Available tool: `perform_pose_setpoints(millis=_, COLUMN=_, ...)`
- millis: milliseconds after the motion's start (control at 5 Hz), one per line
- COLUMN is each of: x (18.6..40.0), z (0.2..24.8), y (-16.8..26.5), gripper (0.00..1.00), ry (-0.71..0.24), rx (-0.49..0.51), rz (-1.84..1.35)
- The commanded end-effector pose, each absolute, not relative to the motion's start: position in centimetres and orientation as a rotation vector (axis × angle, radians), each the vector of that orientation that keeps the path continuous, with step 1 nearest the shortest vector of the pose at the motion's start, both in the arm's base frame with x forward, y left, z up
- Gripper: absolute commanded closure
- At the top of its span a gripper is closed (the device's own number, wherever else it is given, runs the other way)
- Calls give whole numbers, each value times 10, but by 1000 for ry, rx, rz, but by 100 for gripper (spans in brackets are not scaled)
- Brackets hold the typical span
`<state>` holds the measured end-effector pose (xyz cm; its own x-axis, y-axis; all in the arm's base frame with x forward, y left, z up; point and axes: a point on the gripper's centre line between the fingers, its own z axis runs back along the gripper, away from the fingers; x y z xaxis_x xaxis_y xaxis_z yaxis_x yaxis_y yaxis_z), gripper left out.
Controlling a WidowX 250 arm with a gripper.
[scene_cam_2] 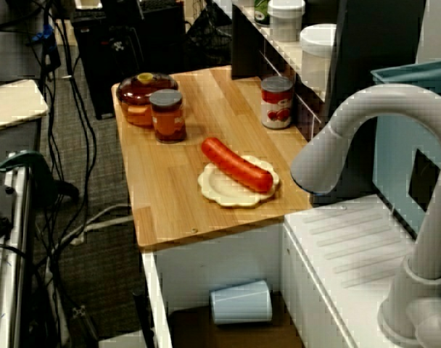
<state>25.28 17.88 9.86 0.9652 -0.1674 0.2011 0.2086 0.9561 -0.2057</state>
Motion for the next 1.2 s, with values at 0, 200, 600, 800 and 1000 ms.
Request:
perform_pose_setpoints(millis=0, x=240, z=122, y=181, gripper=0, ry=-229, rx=-223, rz=-243)
perform_pose_setpoints(millis=200, x=227, z=114, y=175, gripper=0, ry=-246, rx=-159, rz=-306)
perform_pose_setpoints(millis=600, x=223, z=111, y=174, gripper=0, ry=-193, rx=-103, rz=-336)
perform_pose_setpoints(millis=800, x=217, z=105, y=177, gripper=0, ry=-176, rx=-91, rz=-352)
perform_pose_setpoints(millis=1000, x=213, z=98, y=179, gripper=0, ry=-164, rx=-84, rz=-360)
